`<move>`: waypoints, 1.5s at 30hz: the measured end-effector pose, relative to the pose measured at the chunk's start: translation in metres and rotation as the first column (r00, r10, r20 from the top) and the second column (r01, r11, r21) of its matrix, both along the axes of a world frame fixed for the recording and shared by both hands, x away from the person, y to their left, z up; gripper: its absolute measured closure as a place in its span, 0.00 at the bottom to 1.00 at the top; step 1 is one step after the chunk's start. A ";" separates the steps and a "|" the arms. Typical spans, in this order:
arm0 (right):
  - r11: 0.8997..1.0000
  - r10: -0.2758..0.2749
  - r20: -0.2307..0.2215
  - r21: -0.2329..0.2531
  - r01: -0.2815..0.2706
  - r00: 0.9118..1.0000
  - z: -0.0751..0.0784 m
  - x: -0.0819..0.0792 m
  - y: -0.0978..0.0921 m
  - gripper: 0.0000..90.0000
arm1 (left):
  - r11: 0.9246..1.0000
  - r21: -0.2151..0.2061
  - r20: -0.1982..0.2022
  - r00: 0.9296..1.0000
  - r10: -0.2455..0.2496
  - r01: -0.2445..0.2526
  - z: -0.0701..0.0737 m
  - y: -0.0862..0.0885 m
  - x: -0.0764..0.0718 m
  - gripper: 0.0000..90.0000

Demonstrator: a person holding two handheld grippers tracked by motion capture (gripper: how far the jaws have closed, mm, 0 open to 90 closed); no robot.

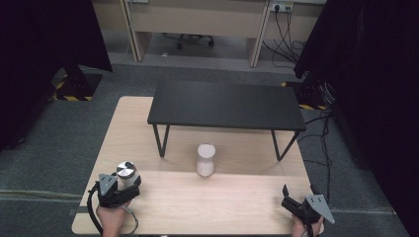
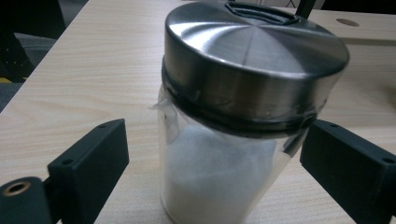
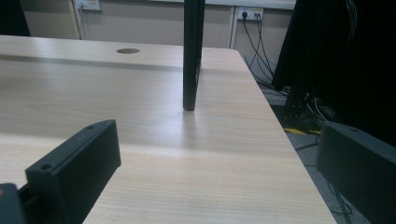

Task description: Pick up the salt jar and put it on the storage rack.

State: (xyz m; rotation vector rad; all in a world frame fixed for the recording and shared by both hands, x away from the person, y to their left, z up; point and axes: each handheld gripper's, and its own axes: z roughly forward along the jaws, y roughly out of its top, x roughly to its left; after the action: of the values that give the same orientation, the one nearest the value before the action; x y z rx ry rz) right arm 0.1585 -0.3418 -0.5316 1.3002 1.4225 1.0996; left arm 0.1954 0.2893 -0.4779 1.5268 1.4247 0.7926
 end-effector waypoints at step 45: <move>1.000 0.016 -0.006 -0.022 -0.016 1.000 0.001 0.001 0.000 0.00 | 0.995 0.083 0.055 0.998 0.045 -0.049 0.001 -0.021 -0.003 0.34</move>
State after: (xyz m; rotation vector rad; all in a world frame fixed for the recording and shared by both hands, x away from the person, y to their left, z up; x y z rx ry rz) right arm 0.1591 -0.3416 -0.5310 1.2791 1.4476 1.0886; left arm 0.1921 0.2679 -0.4767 1.5291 1.4087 0.9251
